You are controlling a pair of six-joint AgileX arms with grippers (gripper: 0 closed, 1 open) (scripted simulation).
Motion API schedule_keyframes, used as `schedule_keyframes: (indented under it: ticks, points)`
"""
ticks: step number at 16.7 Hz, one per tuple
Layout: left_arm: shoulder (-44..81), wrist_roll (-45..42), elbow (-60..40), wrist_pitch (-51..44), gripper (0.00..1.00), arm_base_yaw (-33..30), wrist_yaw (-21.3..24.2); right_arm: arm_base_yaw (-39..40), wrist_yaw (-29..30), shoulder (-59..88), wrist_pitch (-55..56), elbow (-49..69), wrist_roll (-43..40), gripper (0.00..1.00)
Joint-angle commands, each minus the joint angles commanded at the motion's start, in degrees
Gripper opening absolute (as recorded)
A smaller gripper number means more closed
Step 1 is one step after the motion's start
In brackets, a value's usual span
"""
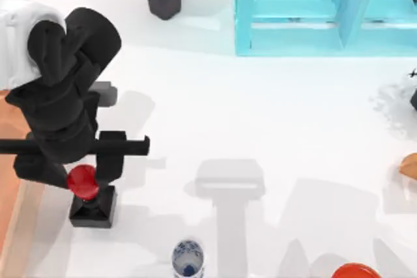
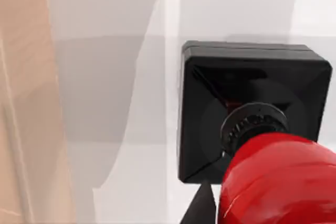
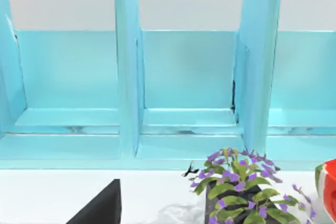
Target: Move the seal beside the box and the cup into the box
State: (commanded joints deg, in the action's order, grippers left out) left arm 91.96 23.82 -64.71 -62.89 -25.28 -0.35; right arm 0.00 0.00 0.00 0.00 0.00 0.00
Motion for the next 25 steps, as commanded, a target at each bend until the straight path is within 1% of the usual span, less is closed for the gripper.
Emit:
schedule_keyframes:
  ticks: [4, 5, 15, 18, 25]
  points:
    - [0.00, 0.00, 0.00, 0.00, 0.98, 0.00, 0.00, 0.00, 0.00, 0.00, 0.00, 0.00, 0.00, 1.00]
    - [0.00, 0.00, 0.00, 0.00, 1.00, 0.00, 0.00, 0.00, 0.00, 0.00, 0.00, 0.00, 0.00, 1.00]
    - [0.02, -0.06, -0.86, -0.84, 1.00, -0.20, -0.01, 0.00, 0.00, 0.00, 0.00, 0.00, 0.00, 1.00]
    - [0.03, 0.13, -5.72, -5.71, 1.00, -0.28, -0.07, 0.00, 0.00, 0.00, 0.00, 0.00, 0.00, 1.00]
    - [-0.64, 0.34, -20.21, -20.86, 1.00, -0.39, -0.02, 0.00, 0.00, 0.00, 0.00, 0.00, 0.00, 1.00]
